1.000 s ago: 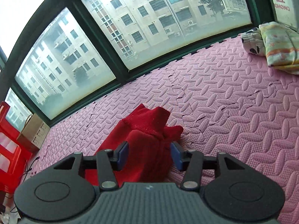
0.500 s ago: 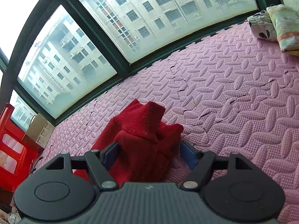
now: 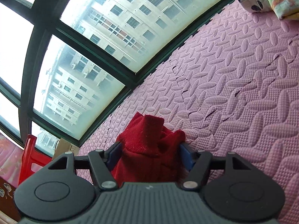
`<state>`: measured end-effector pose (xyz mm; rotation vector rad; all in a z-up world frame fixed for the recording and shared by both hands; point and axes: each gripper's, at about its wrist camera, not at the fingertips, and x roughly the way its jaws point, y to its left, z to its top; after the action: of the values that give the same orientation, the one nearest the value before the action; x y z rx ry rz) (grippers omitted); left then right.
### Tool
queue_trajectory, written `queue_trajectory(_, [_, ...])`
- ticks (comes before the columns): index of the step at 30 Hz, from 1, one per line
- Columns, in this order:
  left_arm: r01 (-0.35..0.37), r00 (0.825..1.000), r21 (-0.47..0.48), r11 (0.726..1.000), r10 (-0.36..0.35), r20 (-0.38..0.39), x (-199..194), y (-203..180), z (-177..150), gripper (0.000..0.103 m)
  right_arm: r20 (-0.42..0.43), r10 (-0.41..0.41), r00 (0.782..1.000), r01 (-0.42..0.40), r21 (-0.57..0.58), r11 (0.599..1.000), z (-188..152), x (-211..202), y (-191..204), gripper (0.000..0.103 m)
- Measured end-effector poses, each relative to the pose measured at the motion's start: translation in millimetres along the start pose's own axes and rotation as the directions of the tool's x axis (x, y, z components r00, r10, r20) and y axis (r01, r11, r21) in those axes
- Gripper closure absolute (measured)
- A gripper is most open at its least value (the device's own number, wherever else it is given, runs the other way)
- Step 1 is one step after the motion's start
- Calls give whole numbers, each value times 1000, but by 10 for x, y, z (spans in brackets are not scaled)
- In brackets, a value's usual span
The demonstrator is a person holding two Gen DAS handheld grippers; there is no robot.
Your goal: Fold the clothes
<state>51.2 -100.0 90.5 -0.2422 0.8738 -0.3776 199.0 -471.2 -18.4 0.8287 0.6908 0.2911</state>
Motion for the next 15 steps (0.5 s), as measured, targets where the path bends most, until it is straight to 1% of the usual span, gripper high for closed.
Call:
queue_trajectory(5, [2,1000,-28,1000,-3,-25,261,-122,107,64,17,65,998,-67,114,991,74,-22,-160,42])
queue_trajectory(7, [4,999,-34,999,-5,-34,362,-167,128,64,13,59,998,-60,124,990,95,-12,-184,46])
queue_trajectory(10, [-7,999,-35,999,5,-50,524,-241,155,64,6,28,1000,-29,103,994,91,19,-152,51])
queue_trajectory(12, [-13,998,-31,999,11,-61,616,-287,169,64,6,9,1000,-10,96,995,81,31,-134,72])
queue_trajectory(13, [-16,998,-31,999,14,-65,655,-310,177,64,7,0,1000,-1,92,996,77,37,-126,75])
queue_trajectory(14, [-14,998,-33,999,12,-67,684,-333,185,64,7,-10,1000,9,88,996,72,44,-117,83])
queue_trajectory(15, [-11,998,-34,999,9,-66,709,-352,196,64,11,-9,1000,8,91,996,71,40,-118,87])
